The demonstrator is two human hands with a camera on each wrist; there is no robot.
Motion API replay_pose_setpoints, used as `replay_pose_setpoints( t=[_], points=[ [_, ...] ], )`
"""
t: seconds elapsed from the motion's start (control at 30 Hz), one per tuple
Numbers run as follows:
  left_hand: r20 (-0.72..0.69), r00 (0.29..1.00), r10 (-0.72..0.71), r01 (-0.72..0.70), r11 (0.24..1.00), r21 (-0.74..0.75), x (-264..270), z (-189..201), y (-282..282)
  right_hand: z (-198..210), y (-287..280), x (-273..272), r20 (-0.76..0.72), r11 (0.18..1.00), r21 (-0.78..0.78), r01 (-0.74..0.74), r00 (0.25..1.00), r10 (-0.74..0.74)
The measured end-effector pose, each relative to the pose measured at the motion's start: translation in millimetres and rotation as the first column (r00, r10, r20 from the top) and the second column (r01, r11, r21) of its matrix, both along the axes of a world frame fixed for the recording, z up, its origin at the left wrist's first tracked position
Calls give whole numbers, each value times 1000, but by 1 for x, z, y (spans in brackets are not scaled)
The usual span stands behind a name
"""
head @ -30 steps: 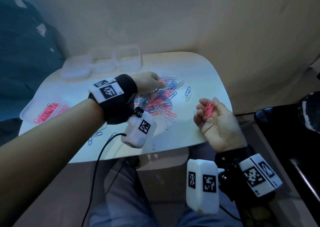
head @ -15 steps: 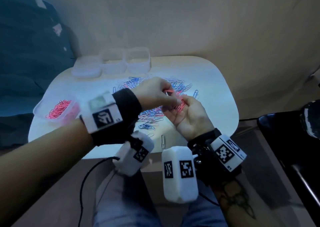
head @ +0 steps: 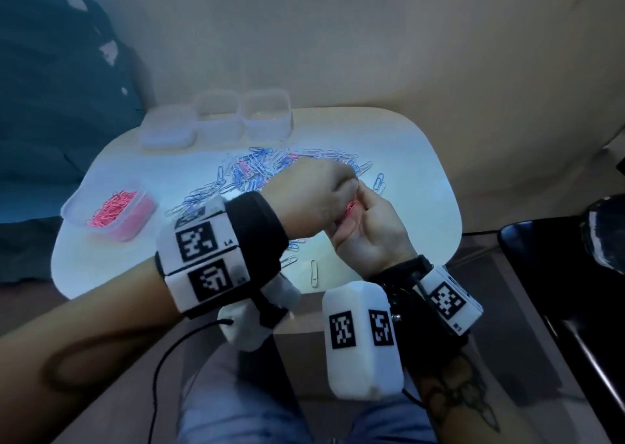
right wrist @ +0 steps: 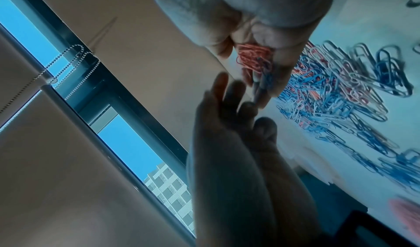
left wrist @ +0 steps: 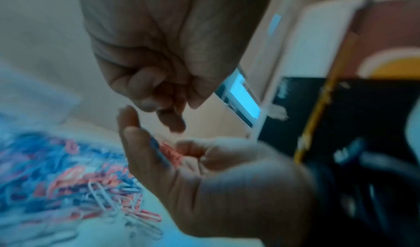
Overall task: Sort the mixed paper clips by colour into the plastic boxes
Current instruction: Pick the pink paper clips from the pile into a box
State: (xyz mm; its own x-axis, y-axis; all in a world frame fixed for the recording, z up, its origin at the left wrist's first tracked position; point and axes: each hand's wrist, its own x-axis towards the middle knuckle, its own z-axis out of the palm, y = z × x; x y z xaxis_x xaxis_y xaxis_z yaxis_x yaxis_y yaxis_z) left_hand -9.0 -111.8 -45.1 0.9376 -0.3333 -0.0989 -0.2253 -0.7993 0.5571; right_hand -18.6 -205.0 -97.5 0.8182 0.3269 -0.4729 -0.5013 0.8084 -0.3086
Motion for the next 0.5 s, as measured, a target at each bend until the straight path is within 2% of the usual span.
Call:
replay_pose_setpoints(
  t=[0.1,0.23,0.33,0.5],
  points=[
    [47,998,42,-37,995,-95,7,2,13,0,-7,-1,33,999,14,48,998,-48],
    [33,999,13,-12,999,-43,-1,-7,26,-4,-11,-3,41,996,24,89,995,-90],
    [62,998,26,-19,994,-111,-10,-16,21,-6,-7,-5,45,993,57,107,993,-109],
    [42,996,75,-74,997,-33,-9,-19,20,-8,-3,-8,47,985,102,139,988,-144]
  ],
)
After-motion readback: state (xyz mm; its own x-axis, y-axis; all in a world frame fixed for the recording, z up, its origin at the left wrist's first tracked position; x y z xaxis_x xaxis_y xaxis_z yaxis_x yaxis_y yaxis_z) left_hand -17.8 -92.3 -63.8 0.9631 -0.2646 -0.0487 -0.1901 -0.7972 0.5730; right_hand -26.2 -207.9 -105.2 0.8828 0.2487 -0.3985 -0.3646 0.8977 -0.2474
